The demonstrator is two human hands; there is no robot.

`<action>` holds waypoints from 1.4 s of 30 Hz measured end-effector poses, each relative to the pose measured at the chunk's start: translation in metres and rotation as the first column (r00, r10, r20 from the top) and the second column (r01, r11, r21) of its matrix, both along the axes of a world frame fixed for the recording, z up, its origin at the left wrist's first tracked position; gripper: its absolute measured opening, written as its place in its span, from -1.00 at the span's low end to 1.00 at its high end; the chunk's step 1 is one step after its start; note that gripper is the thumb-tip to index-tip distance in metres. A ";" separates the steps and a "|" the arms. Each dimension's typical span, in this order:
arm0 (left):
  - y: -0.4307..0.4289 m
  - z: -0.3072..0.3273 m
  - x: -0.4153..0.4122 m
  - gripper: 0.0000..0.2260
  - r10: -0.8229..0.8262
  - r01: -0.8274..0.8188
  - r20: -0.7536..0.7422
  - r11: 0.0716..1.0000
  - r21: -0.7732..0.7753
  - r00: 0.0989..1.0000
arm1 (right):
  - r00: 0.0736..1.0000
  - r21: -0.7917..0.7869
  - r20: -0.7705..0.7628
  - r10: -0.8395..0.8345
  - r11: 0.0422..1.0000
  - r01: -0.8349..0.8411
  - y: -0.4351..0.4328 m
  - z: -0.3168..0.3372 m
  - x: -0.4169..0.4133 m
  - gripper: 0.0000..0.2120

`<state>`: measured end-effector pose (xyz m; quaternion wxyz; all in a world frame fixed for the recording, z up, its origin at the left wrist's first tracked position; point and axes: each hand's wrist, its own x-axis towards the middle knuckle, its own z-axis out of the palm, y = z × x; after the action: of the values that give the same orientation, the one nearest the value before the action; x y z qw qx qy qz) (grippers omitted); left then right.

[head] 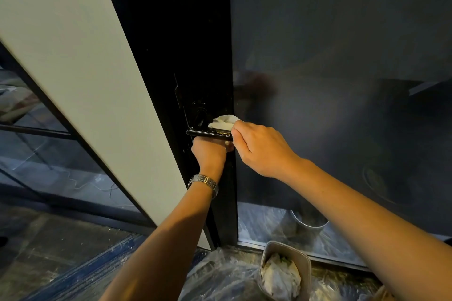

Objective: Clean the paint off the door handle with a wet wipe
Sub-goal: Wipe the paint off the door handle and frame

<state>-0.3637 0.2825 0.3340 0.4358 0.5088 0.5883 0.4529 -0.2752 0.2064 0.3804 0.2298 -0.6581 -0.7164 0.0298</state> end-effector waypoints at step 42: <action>0.023 -0.021 -0.034 -0.82 -0.097 0.230 -0.456 0.942 0.246 0.885 | 1.000 0.018 -0.014 -0.009 1.000 0.010 0.003 -0.004 0.000 -0.75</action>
<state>-0.3974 0.3056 0.3130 0.2495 0.7045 0.5517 0.3702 -0.2748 0.2094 0.3769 0.2407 -0.6592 -0.7119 0.0269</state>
